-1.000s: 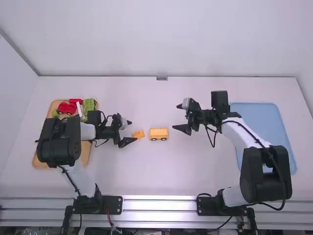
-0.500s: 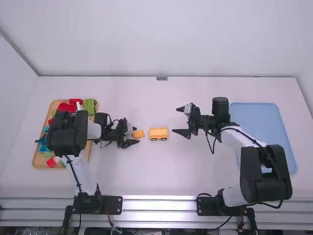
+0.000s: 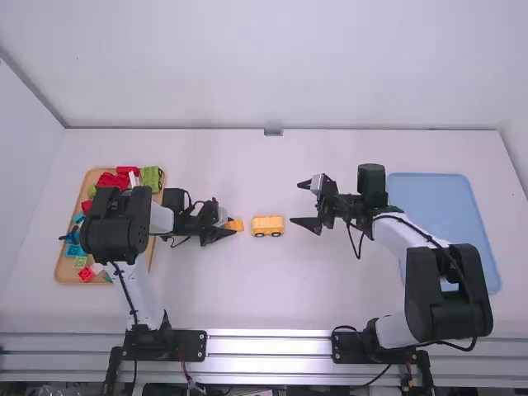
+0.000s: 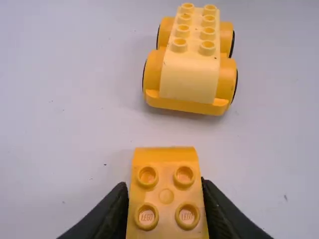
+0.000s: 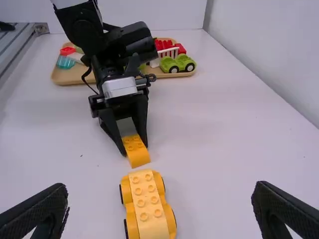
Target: Assemble lego blocks to make yellow taxi
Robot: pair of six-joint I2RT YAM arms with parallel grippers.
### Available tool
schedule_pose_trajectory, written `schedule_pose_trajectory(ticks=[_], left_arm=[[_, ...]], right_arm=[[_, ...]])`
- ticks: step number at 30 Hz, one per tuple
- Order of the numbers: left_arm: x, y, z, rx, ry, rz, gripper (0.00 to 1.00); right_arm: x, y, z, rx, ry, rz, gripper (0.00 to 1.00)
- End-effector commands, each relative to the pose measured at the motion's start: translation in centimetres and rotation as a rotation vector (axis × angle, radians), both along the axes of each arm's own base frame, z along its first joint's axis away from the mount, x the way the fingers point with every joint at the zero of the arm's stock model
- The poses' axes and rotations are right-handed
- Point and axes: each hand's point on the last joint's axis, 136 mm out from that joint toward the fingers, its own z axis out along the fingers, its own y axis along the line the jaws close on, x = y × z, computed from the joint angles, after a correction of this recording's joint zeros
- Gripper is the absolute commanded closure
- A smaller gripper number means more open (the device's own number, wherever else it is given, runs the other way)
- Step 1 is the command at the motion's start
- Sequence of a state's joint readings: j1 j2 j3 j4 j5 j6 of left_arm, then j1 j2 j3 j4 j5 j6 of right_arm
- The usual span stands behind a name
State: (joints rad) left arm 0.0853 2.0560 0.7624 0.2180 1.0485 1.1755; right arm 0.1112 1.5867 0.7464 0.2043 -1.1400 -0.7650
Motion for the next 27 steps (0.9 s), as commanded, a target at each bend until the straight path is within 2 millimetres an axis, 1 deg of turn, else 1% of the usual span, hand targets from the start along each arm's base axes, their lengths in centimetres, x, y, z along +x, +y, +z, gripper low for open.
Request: schedule_pose_trajectory(ticks=[1,2,3,4,6,10,12,13,15,16,17,18,19,20,22,24,27], left_arm=[[-1.1,0.9,-2.5,0.089,0.069,0.037,0.64],[-1.0,0.9,-2.5,0.094,0.062,0.035,0.69],[-0.8,1.0,-2.5,0.105,0.053,0.035,0.78],[-0.8,1.0,-2.5,0.105,0.053,0.035,0.78],[-0.4,1.2,-2.3,0.124,0.045,0.043,0.85],[0.2,1.5,-0.9,0.123,0.026,0.051,0.85],[0.5,1.2,0.6,0.107,0.007,0.040,0.84],[0.5,1.1,0.9,0.104,0.003,0.037,0.83],[0.6,0.8,2.9,0.079,-0.031,0.026,0.84],[0.6,0.5,4.0,0.057,-0.051,0.016,0.87],[0.6,0.4,4.3,0.051,-0.058,0.013,0.87],[0.6,0.1,5.0,0.034,-0.076,-0.001,0.88],[0.5,-0.4,5.6,0.018,-0.086,-0.013,0.88],[0.5,-0.4,5.8,0.014,-0.085,-0.012,0.88],[0.4,-0.8,6.3,0.007,-0.067,-0.006,0.88],[0.2,-1.1,6.4,0.013,-0.067,-0.016,0.89],[-0.4,-2.4,6.7,0.020,-0.100,-0.069,0.90]], right_arm=[[-0.3,0.0,0.5,0.003,-0.013,0.003,0.01],[-0.3,0.0,0.5,0.004,-0.014,0.003,0.02],[-0.3,0.0,0.5,0.003,-0.013,0.003,0.02],[-0.3,0.0,0.5,0.003,-0.013,0.003,0.02],[-0.3,0.0,0.5,0.004,-0.013,0.004,0.01],[-0.3,-0.1,0.4,0.000,-0.010,-0.001,0.02],[-0.2,0.0,-0.3,-0.029,0.006,-0.018,0.01],[-0.3,0.0,-0.4,-0.038,0.005,-0.019,0.01],[-1.2,0.9,-2.2,-0.087,-0.014,0.032,0.01],[-1.5,1.6,-3.6,-0.106,-0.029,0.070,0.01],[-1.6,1.6,-3.8,-0.107,-0.031,0.074,0.02],[-1.5,2.3,-5.0,-0.114,-0.035,0.094,0.01],[-1.3,2.6,-5.9,-0.112,-0.032,0.103,0.01],[-1.3,2.7,-6.2,-0.111,-0.031,0.104,0.01],[-1.3,3.0,-7.2,-0.099,-0.026,0.121,0.01],[-1.1,3.1,-7.7,-0.092,-0.025,0.125,0.02],[-0.5,3.2,-9.0,-0.085,-0.025,0.117,0.01]])
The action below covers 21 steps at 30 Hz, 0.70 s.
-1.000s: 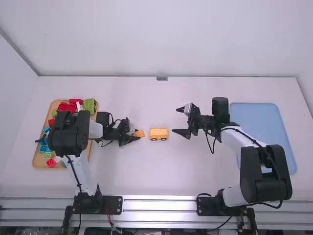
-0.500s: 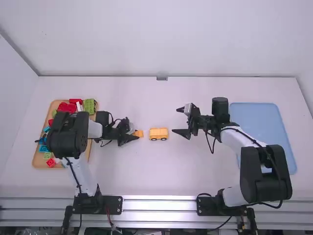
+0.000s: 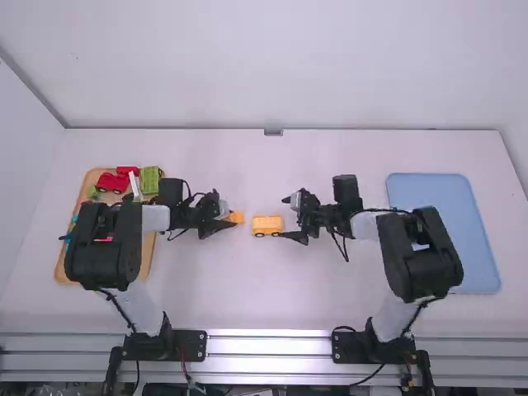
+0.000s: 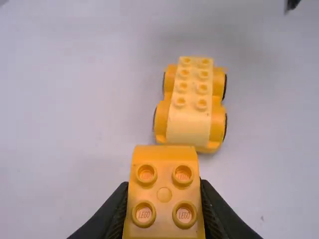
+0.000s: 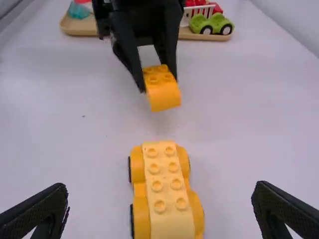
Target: Assemble lego blocks to make yellow taxi
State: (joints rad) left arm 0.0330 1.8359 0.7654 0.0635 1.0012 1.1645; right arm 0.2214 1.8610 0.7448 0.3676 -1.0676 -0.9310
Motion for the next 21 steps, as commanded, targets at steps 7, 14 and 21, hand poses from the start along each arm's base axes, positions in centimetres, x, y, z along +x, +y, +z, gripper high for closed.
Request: schedule_pose_trajectory(ticks=[7,14,21], left_arm=[[-0.8,-2.8,2.3,-0.034,-0.033,-0.077,0.88],[-1.3,-3.9,2.4,-0.036,-0.034,-0.109,0.86],[-1.4,-4.1,2.5,-0.046,-0.027,-0.112,0.86]], right_arm=[[-0.6,0.5,-2.8,0.075,0.027,0.058,0.01],[0.2,1.0,-4.0,0.089,0.026,0.039,0.01],[-0.1,2.5,-7.3,-0.002,-0.008,0.046,0.01]])
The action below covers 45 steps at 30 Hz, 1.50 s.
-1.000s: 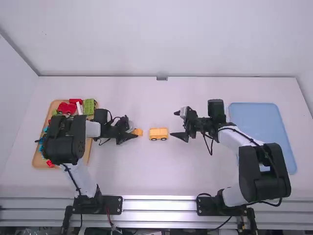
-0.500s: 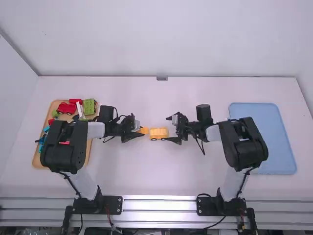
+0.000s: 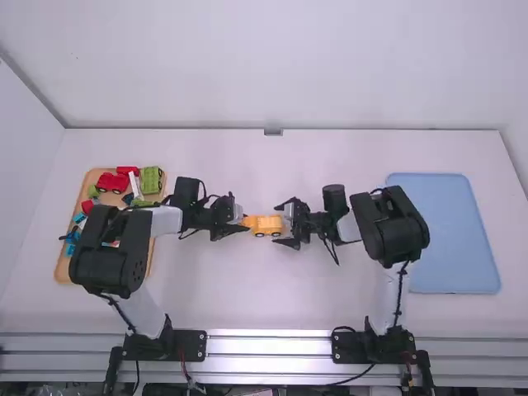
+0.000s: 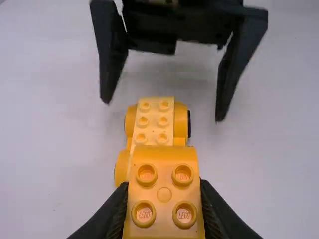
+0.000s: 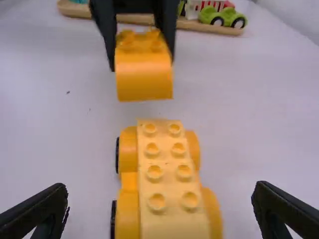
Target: Assemble lego blocks to make yellow taxi
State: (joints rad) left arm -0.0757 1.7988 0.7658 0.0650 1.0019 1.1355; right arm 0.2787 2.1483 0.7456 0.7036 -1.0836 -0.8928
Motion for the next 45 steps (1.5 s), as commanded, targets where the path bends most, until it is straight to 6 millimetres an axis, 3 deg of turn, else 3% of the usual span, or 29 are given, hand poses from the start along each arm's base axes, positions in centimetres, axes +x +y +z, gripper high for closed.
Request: schedule_pose_trajectory(ticks=[1,6,16,20,24,26,32,40,45], left_arm=[[0.1,-0.5,1.4,-0.039,-0.020,-0.018,0.86],[0.0,-1.0,2.2,-0.082,-0.043,-0.046,0.86],[0.1,-2.5,1.5,-0.086,-0.033,-0.062,0.87],[0.4,-3.2,1.1,-0.112,-0.027,-0.066,0.87],[0.5,-3.4,0.7,-0.146,-0.008,-0.073,0.88],[0.3,-3.8,0.7,-0.171,-0.014,-0.098,0.87],[0.8,-4.1,0.4,-0.188,0.002,-0.100,0.87],[1.2,-6.0,-0.6,-0.181,0.034,-0.132,0.87],[1.6,-5.8,-1.0,-0.166,0.046,-0.116,0.87]], right_arm=[[0.4,0.6,-1.3,-0.030,0.014,-0.009,0.01],[1.4,1.1,-1.2,0.007,0.057,0.001,0.01],[1.0,1.3,-1.3,0.011,0.055,0.018,0.05],[1.1,1.1,-1.9,-0.016,0.037,0.013,0.17],[0.9,1.0,-2.1,-0.027,0.058,0.010,0.41],[0.8,1.0,-2.2,-0.028,0.060,0.010,0.45],[0.6,1.0,-2.3,-0.030,0.056,0.016,0.45],[0.6,1.0,-2.1,-0.022,0.055,0.019,0.44],[0.5,1.0,-2.2,-0.025,0.061,0.018,0.44]])
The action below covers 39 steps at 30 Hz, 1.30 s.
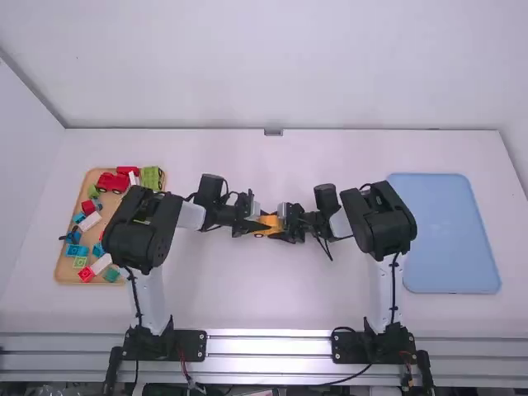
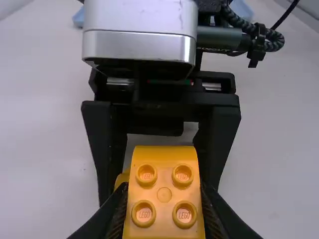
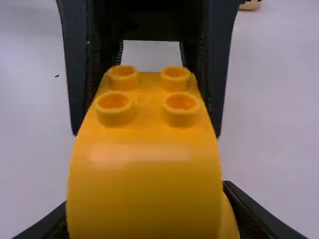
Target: Assemble lego blocks to make yellow taxi
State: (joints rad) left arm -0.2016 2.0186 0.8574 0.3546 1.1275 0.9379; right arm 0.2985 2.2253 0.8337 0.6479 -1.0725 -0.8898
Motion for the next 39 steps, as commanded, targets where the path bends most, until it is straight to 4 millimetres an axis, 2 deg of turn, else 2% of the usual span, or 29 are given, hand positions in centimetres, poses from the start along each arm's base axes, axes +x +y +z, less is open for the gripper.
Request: schedule_pose_trajectory(ticks=[1,7,17,23,26,31,36,39], left_arm=[[0.5,0.2,-0.3,0.011,0.013,0.016,0.88],[0.8,0.7,-1.5,0.072,0.029,0.056,0.88],[1.5,1.3,-1.9,0.104,0.021,0.090,0.90],[1.0,1.9,-0.7,0.015,0.044,0.058,0.91],[0.8,2.3,-0.9,0.023,0.029,0.051,0.91],[-0.2,1.4,-0.7,0.006,0.025,0.000,0.93],[-0.4,1.1,-0.2,-0.020,0.014,-0.019,0.96],[-0.2,1.3,-0.6,0.004,0.018,-0.004,0.98]], right_arm=[[-0.5,0.0,-0.6,-0.004,0.017,0.007,0.44],[-0.4,0.0,-0.5,-0.003,0.012,0.005,0.44],[-0.4,0.0,-0.6,-0.004,0.016,0.006,0.43],[-0.5,0.1,-0.6,-0.004,0.015,0.009,0.43],[-0.4,0.0,-0.5,-0.004,0.015,0.005,0.43],[-0.4,0.0,-0.6,-0.004,0.016,0.005,0.44],[-0.5,0.0,-0.5,-0.004,0.016,0.008,0.44],[-0.5,0.0,-0.6,-0.004,0.016,0.007,0.43]])
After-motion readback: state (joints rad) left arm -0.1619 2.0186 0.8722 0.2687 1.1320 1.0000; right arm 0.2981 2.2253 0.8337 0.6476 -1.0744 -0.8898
